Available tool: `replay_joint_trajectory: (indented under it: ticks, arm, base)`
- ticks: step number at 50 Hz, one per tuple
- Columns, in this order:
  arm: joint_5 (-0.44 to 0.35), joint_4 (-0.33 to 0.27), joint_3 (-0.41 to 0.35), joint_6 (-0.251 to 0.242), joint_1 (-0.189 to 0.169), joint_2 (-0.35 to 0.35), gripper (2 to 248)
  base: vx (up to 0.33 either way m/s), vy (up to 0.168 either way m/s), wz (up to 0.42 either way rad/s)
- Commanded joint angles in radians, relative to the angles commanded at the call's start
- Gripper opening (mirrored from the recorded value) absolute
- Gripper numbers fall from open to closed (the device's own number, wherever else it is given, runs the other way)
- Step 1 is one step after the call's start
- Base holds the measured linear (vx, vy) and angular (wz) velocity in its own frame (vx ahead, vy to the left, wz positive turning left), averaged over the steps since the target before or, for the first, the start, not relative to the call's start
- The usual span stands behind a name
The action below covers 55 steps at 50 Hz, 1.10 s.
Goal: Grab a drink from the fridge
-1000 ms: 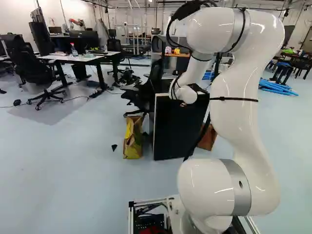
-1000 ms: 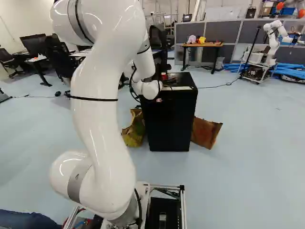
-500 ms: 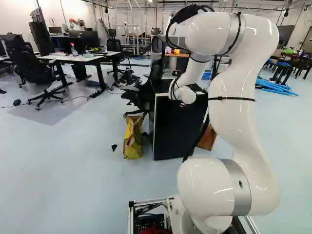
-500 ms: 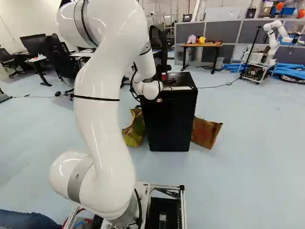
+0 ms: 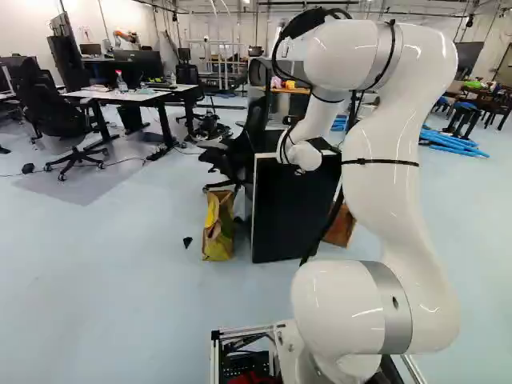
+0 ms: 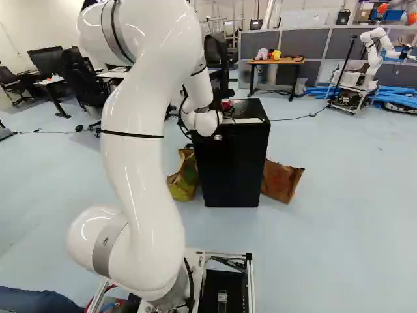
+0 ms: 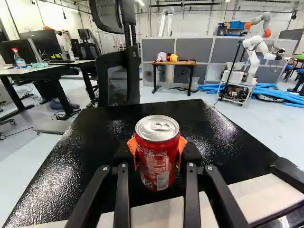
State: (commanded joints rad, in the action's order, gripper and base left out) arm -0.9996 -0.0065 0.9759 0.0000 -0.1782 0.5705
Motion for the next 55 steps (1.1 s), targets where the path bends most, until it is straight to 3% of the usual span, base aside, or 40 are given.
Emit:
replay_joint_trajectory:
  ticks: [55]
  arm:
    - [0.002, 0.000, -0.018, 0.000, 0.003, -0.072, 100]
  base:
    - [0.000, 0.000, 0.000]
